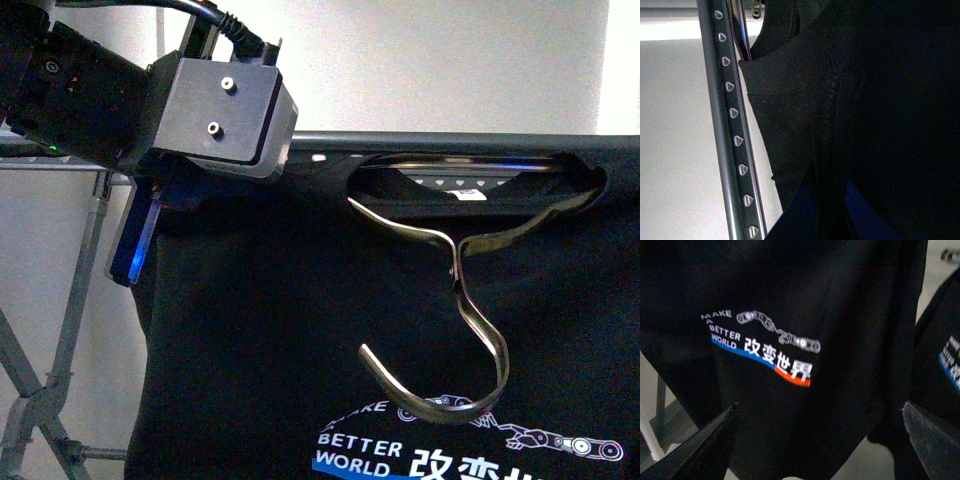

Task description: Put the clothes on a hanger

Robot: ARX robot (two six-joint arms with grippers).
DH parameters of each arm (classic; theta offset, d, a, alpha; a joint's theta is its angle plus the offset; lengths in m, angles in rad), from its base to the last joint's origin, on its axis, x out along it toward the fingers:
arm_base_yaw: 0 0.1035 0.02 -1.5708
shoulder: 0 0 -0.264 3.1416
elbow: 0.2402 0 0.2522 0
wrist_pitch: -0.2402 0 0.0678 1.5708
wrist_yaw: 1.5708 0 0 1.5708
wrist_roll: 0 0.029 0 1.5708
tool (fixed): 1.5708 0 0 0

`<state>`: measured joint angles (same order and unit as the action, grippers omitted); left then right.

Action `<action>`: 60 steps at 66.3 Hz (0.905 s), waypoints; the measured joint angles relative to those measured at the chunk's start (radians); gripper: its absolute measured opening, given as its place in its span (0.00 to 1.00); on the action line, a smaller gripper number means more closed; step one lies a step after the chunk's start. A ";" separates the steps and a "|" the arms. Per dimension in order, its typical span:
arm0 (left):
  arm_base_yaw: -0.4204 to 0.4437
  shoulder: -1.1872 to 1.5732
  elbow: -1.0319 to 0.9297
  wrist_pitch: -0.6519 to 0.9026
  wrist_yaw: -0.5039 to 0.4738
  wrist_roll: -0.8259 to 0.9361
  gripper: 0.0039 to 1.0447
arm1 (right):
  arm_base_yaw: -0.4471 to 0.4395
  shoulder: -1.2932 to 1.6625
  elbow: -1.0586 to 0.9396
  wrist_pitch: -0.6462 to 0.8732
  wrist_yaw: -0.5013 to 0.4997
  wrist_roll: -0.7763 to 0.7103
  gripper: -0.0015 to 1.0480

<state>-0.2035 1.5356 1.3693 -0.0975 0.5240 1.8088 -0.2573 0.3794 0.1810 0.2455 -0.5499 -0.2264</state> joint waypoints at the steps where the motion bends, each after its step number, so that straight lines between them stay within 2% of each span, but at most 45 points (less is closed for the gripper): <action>1: 0.000 0.000 0.000 0.000 0.000 0.000 0.04 | 0.000 0.026 0.019 0.023 -0.005 -0.016 0.93; 7: 0.001 0.000 0.000 0.000 -0.002 0.000 0.04 | 0.011 0.134 0.115 0.087 -0.011 -0.111 0.93; 16: 0.003 0.000 0.000 0.000 -0.003 0.000 0.04 | 0.060 0.272 0.254 0.077 0.012 -0.272 0.93; 26: 0.002 0.000 0.000 0.000 -0.002 0.000 0.04 | 0.166 0.440 0.415 0.049 0.083 -0.574 0.93; 32: 0.002 0.000 0.000 0.000 -0.002 0.000 0.04 | 0.223 0.555 0.505 0.119 0.108 -0.802 0.93; 40: 0.002 0.000 0.000 0.000 -0.001 0.000 0.04 | 0.245 0.686 0.597 0.153 0.117 -1.009 0.93; 51: 0.002 0.000 0.000 0.000 -0.001 0.000 0.04 | 0.244 0.807 0.661 0.145 0.129 -1.138 0.93; 60: 0.002 0.000 0.000 0.000 -0.001 0.000 0.04 | 0.243 0.866 0.699 0.143 0.135 -1.170 0.93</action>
<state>-0.2016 1.5356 1.3689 -0.0975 0.5232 1.8088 -0.0143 1.2457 0.8799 0.3889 -0.4152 -1.3960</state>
